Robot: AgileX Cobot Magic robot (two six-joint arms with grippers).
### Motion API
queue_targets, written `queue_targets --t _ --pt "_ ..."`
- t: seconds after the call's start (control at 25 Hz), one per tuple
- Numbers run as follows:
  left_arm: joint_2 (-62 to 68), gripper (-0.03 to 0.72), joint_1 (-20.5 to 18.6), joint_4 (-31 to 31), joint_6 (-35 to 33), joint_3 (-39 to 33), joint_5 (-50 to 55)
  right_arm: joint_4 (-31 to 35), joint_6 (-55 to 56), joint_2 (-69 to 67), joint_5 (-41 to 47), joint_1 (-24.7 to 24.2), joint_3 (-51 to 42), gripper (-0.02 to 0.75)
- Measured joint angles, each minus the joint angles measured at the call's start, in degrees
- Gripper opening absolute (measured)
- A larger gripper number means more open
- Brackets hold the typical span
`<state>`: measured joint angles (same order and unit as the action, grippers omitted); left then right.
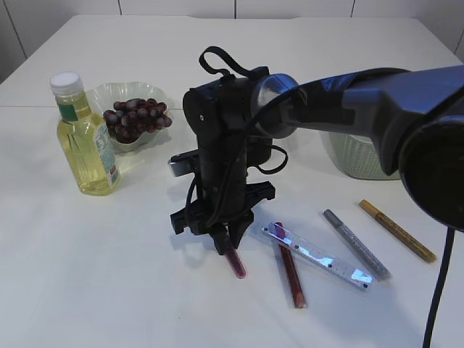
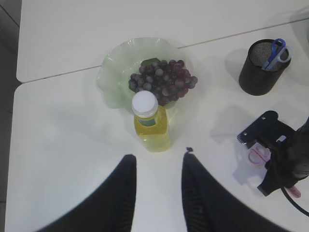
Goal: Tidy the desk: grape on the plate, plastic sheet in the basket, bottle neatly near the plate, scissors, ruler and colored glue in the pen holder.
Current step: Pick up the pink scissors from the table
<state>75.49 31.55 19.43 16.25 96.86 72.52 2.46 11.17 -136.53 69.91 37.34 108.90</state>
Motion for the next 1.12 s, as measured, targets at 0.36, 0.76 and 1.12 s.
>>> queue_targets --t 0.36,0.76,1.12 --pt "0.0 0.239 0.0 0.0 0.0 0.0 0.0 -1.4 1.0 0.0 0.0 0.4 0.0 0.198" --pt "0.0 0.239 0.0 0.0 0.0 0.0 0.0 -3.9 0.1 0.4 -0.1 2.8 -0.1 0.198" --pt "0.0 0.239 0.0 0.0 0.0 0.0 0.0 -4.2 -3.1 3.1 -0.4 2.8 -0.2 0.197"
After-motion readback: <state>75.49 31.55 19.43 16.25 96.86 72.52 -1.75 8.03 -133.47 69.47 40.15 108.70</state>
